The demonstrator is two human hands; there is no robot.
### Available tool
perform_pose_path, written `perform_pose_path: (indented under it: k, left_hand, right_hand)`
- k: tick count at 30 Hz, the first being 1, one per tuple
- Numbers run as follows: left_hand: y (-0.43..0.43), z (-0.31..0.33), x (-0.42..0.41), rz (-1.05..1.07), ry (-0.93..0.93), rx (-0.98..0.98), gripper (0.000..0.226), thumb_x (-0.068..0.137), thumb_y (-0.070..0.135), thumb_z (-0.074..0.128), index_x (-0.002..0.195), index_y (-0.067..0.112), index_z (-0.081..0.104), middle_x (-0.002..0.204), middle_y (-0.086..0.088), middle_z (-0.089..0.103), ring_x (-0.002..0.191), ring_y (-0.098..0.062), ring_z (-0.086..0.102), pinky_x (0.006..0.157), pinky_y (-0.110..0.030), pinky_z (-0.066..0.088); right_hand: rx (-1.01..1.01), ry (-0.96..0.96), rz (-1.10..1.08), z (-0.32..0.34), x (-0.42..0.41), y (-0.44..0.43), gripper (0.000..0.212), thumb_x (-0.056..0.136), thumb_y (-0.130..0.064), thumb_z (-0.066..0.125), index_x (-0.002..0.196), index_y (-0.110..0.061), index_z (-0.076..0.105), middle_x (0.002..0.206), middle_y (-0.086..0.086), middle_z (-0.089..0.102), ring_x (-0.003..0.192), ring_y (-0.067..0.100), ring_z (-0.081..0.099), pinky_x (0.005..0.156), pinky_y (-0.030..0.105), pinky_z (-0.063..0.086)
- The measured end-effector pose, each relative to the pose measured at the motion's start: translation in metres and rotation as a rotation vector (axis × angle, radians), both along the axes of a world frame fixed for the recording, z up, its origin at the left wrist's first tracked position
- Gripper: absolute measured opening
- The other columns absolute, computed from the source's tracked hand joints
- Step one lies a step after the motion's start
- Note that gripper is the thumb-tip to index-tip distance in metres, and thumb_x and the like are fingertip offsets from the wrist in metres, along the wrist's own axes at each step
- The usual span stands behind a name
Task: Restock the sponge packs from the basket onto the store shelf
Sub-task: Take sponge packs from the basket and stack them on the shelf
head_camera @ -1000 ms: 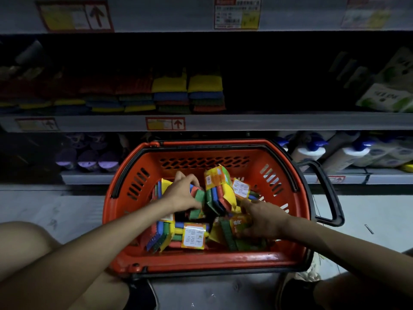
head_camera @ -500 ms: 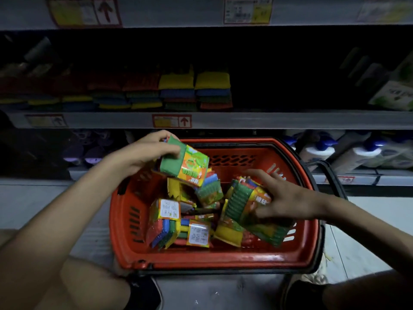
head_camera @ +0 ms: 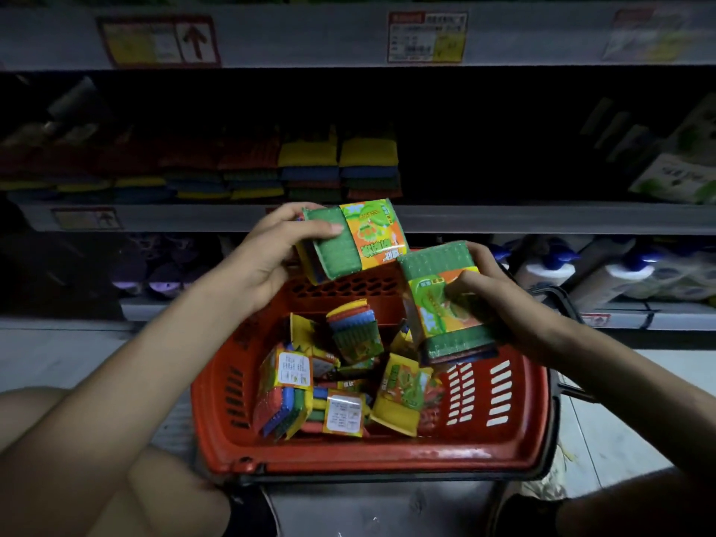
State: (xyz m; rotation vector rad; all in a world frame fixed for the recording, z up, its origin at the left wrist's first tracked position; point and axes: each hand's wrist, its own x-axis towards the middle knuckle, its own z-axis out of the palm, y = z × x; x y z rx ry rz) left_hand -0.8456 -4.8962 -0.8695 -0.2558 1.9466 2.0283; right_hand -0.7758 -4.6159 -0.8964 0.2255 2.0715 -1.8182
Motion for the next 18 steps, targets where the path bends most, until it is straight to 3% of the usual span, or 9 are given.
perform_pose_path:
  k: [4,7,9,13,16,18]
  left_hand:
    - [0.008,0.0,0.001,0.121,0.012,0.057,0.029,0.081,0.016,0.081,0.106,0.025,0.07,0.1,-0.003,0.074,0.087,-0.019,0.07,0.057,-0.032,0.057]
    - [0.016,-0.003,0.003,0.273,0.07,0.146,0.031,0.083,0.019,0.082,0.109,0.028,0.069,0.115,-0.003,0.073,0.093,-0.019,0.071,0.065,-0.038,0.06]
    - [0.022,-0.006,0.007,0.297,0.085,0.216,0.032,0.085,0.018,0.08,0.112,0.029,0.066,0.123,-0.003,0.071,0.101,-0.02,0.071,0.072,-0.041,0.061]
    - [0.038,-0.007,0.014,0.219,0.149,0.264,0.031,0.09,0.018,0.076,0.117,0.026,0.063,0.129,-0.004,0.064,0.107,-0.022,0.07,0.072,-0.04,0.06]
    - [0.046,-0.008,0.018,0.163,0.186,0.223,0.031,0.089,0.021,0.077,0.117,0.028,0.065,0.127,-0.003,0.065,0.109,-0.022,0.07,0.083,-0.049,0.061]
    - [0.051,-0.013,0.022,0.148,0.229,0.146,0.031,0.086,0.029,0.08,0.114,0.034,0.066,0.127,-0.001,0.066,0.115,-0.023,0.067,0.095,-0.055,0.057]
  right_hand:
    - [0.027,0.026,-0.022,0.009,-0.002,0.007,0.077,0.072,-0.037,0.08,0.138,-0.036,0.041,0.12,0.008,0.067,0.088,0.021,0.077,0.07,0.035,0.06]
    - [0.216,0.03,0.017,0.017,-0.005,0.014,0.093,0.058,-0.049,0.096,0.133,-0.024,0.047,0.113,0.004,0.072,0.087,0.019,0.078,0.075,0.036,0.062]
    - [0.297,0.067,0.046,0.022,-0.006,0.014,0.08,0.058,-0.048,0.093,0.123,-0.019,0.056,0.105,0.004,0.075,0.082,0.017,0.078,0.073,0.034,0.062]
    - [0.391,0.124,0.193,0.026,-0.001,0.008,0.049,0.08,-0.039,0.082,0.124,-0.031,0.061,0.105,-0.003,0.073,0.083,0.01,0.076,0.074,0.029,0.063]
    - [0.387,0.148,0.28,0.028,0.0,0.003,0.047,0.083,-0.043,0.078,0.127,-0.036,0.062,0.105,-0.006,0.076,0.086,0.01,0.076,0.082,0.035,0.064]
    - [0.39,0.189,0.292,0.027,0.0,0.003,0.052,0.077,-0.047,0.08,0.125,-0.037,0.063,0.104,-0.006,0.077,0.085,0.009,0.076,0.08,0.031,0.064]
